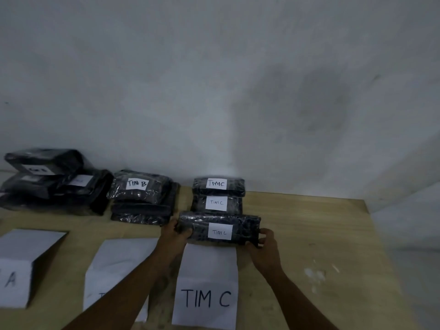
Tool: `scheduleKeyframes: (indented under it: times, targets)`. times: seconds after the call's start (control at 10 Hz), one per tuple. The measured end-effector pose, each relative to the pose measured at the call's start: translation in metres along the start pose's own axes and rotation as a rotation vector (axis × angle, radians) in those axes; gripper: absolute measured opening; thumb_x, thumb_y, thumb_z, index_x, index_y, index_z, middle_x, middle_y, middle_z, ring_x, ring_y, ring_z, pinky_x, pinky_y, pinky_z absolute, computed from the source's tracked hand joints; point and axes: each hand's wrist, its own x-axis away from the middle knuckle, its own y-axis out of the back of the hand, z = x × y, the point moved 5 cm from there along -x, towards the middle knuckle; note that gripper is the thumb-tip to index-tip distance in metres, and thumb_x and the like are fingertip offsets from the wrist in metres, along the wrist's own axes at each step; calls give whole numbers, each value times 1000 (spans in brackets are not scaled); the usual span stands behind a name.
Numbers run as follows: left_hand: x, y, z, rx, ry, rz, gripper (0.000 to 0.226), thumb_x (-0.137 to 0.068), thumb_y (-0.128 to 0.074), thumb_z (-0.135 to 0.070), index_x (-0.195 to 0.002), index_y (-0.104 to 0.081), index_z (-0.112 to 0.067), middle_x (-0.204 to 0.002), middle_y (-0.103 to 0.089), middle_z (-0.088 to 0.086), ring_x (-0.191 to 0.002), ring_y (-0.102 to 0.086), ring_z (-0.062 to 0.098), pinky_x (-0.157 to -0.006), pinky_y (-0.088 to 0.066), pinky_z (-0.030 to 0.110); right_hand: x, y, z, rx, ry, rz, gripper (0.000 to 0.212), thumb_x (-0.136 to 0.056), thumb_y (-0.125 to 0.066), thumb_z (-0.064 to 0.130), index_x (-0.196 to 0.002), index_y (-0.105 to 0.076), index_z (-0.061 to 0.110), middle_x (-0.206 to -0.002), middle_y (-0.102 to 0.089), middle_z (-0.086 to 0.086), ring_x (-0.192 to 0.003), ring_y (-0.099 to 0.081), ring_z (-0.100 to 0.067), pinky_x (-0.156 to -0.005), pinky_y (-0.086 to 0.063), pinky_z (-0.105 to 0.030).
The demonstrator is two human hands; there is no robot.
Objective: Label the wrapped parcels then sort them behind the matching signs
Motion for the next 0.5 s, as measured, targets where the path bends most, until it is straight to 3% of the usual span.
scheduleKeyframes:
  times: [0.1, 0.2, 0.3, 0.4, 0.5]
  targets:
    - [30, -1, -30, -42, -12, 2, 68, -62, -66, -47, -124, -56, -22, -123, -58, 11, -105, -62, 24, -96, -50, 42, 2, -2, 0, 18, 0, 11, 42, -82, -72, 6, -116, -47, 6, -89, -63, 0, -73, -57, 0, -51, -45, -15]
    - [56, -4, -52, -28, -35, 4, 46, -84, -67, -24, -127, -55, -13, -123, -61, 10, -107, -60, 21, -94, -48, 32, 3, -4, -2, 20, 4, 5, 50, -81, -74, 10, -121, -46, 3, -104, -64, -12, -77, -58, -6, -57, -43, -14]
    - [71, -6, -64, 1, -38, -52, 37, -90, -61, -6, -126, -52, -2, -120, -58, 7, -103, -54, 18, -90, -41, 27, 6, -2, -1, 13, -28, 14, 57, -82, -74, 15, -127, -42, 3, -113, -60, -15, -90, -58, -19, -63, -43, -21]
    - [91, -9, -79, -1, -80, -64, 25, -92, -57, -3, -114, -50, -15, -100, -52, -5, -101, -45, 14, -81, -35, 18, 12, 1, 0, -8, -21, 39, 58, -83, -73, 17, -129, -41, 5, -115, -58, -12, -91, -58, -20, -61, -41, -19]
    - [111, -13, -94, -13, -148, -77, 17, -92, -56, -2, -95, -53, -18, -83, -45, -14, -93, -46, 14, -69, -34, 18, 22, 6, 3, -33, -16, 33, 56, -84, -71, 14, -131, -40, 6, -119, -56, -13, -93, -57, -21, -67, -43, -25]
